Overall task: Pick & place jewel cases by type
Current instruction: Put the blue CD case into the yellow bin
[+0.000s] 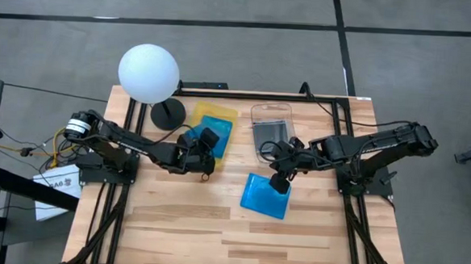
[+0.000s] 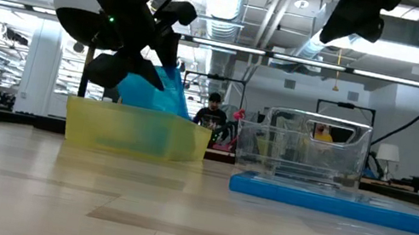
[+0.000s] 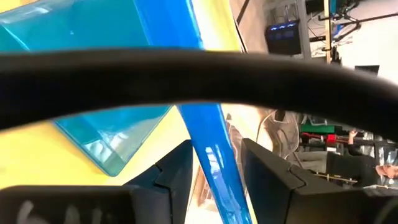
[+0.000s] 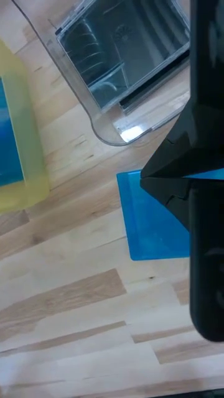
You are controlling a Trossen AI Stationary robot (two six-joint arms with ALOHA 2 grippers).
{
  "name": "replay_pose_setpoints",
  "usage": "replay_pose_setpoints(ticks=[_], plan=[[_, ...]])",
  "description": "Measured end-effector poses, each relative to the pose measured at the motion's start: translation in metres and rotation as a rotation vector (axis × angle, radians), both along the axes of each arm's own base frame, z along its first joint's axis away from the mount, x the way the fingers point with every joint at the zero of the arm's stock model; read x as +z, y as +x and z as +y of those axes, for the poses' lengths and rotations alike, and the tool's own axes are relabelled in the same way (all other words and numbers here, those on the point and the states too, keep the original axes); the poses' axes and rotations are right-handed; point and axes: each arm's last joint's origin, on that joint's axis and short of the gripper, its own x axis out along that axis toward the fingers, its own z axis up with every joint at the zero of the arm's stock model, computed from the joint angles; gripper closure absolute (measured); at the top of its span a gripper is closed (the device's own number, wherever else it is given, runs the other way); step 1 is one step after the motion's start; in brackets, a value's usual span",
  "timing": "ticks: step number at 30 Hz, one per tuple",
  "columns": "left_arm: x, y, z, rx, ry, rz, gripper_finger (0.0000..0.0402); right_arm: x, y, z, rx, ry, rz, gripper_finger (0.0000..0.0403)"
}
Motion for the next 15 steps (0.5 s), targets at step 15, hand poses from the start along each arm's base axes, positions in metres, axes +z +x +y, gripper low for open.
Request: replay_pose_setpoints(ticks=[15], plan=[[-0.0022,0.0000,0.0036,0.018,-0.100,-0.037,0.0266,0.0007,0.0012,0.0003,0.001,0.003,-0.014,0.0403]])
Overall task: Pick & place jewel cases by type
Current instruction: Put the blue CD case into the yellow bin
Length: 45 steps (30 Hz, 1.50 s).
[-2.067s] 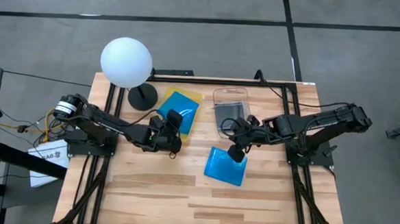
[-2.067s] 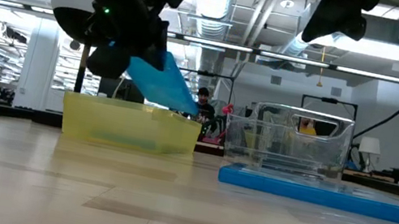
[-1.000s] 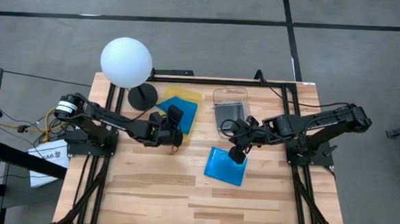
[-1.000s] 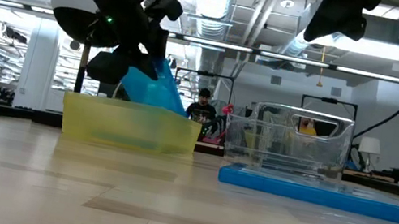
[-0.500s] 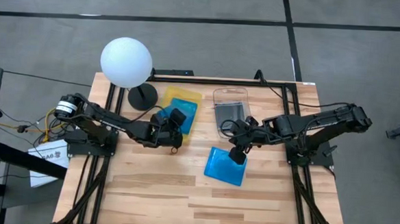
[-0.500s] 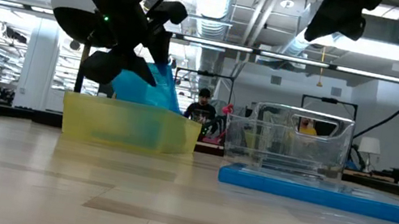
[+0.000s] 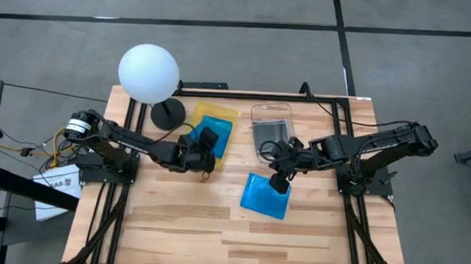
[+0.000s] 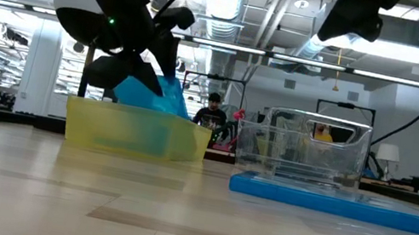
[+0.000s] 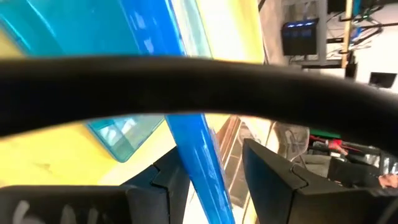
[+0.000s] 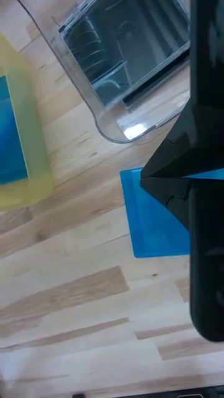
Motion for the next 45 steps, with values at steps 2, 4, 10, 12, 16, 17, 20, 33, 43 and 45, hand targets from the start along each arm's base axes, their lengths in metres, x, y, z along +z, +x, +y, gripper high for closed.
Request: replay_pose_setpoints(ticks=[2,4,10,12,16,17,20,33,43,45], plan=[[0.000,0.000,0.002,-0.005,-0.020,0.002,0.0266,0.000,0.000,0.000,0.000,0.001,-0.006,0.0403],[-0.001,0.001,0.005,-0.009,-0.042,0.004,0.0266,0.000,0.001,0.000,0.000,0.002,-0.008,0.0403],[-0.003,0.002,0.017,-0.043,-0.136,0.019,0.0266,0.000,0.001,0.000,0.000,0.002,-0.008,0.0403],[-0.003,0.002,0.021,-0.057,-0.181,0.019,0.0266,0.000,0.001,0.000,0.000,0.002,-0.007,0.0403],[-0.005,0.002,0.029,-0.110,-0.245,0.043,0.0266,0.000,0.001,0.000,0.000,0.002,-0.007,0.0403],[-0.005,0.002,0.031,-0.124,-0.249,0.052,0.0266,0.000,0.001,0.000,0.001,0.002,-0.007,0.0403],[-0.005,0.002,0.034,-0.141,-0.243,0.069,0.0266,0.000,0.001,0.000,0.002,0.001,-0.007,0.0403],[-0.005,0.000,0.059,-0.256,-0.418,0.068,0.0266,0.000,0.001,0.000,0.019,-0.011,-0.004,0.0403],[-0.002,-0.006,0.068,-0.358,-0.475,0.095,0.0266,0.000,0.001,0.000,0.019,-0.011,-0.004,0.0403],[-0.002,-0.006,0.069,-0.381,-0.488,0.093,0.0266,0.000,0.001,0.000,0.019,-0.011,-0.004,0.0403]])
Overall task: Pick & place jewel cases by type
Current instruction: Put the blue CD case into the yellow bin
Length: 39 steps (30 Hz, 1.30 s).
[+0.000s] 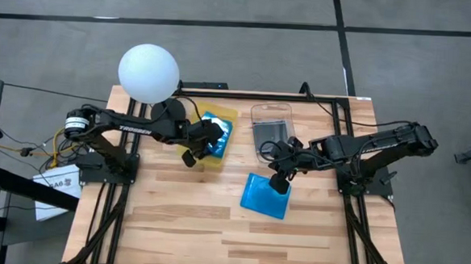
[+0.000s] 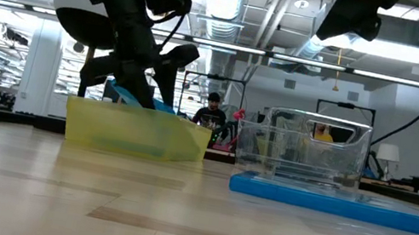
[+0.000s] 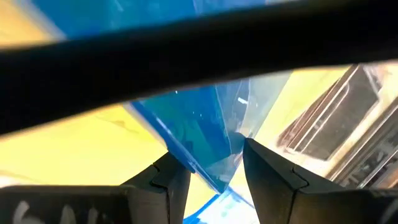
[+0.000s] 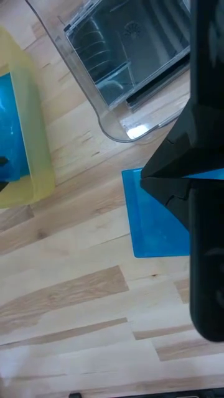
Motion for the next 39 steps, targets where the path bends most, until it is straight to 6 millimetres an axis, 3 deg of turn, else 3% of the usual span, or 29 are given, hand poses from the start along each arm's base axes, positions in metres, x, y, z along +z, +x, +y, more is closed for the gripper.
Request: replay_pose_setpoints(ticks=[8,24,39], plan=[[0.000,-0.001,0.005,-0.009,-0.008,-0.002,0.0266,0.000,0.000,0.000,0.000,0.000,0.000,0.0403],[0.003,0.002,0.011,-0.043,0.158,-0.008,0.0261,0.000,0.000,0.000,0.000,-0.001,-0.001,0.0403],[0.004,0.004,0.010,-0.133,0.202,-0.029,0.0144,0.000,0.000,0.000,0.000,-0.001,0.000,0.0403]])
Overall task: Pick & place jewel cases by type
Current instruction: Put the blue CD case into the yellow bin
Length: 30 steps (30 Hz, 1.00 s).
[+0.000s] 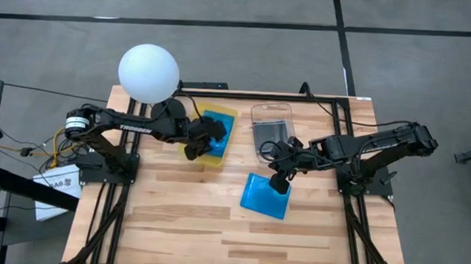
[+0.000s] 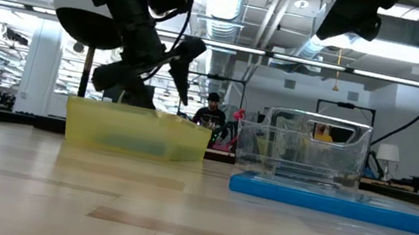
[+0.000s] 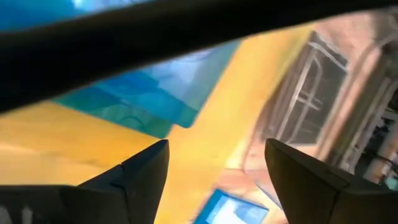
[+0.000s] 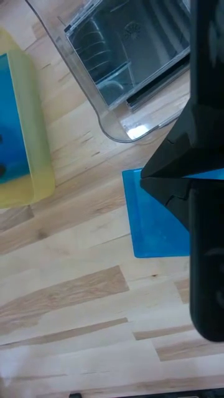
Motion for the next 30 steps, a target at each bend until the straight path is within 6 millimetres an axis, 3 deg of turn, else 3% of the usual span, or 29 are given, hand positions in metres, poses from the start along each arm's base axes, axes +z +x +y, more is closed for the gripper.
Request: replay_pose_setpoints(ticks=[8,13,22,30], plan=[[0.015,0.015,0.001,-0.184,0.135,-0.189,0.0141,0.000,0.000,0.000,0.020,-0.006,0.004,0.0403],[0.034,0.028,-0.011,-0.362,0.205,-0.343,0.0141,-0.001,-0.001,0.002,0.071,0.033,0.028,0.0403],[0.072,0.047,-0.062,-0.623,0.316,-0.410,0.0141,-0.007,-0.013,0.006,0.002,0.070,0.150,0.0403],[0.064,0.037,-0.115,-0.758,0.375,-0.204,0.0141,-0.009,-0.027,0.041,0.044,0.105,0.181,0.0403]])
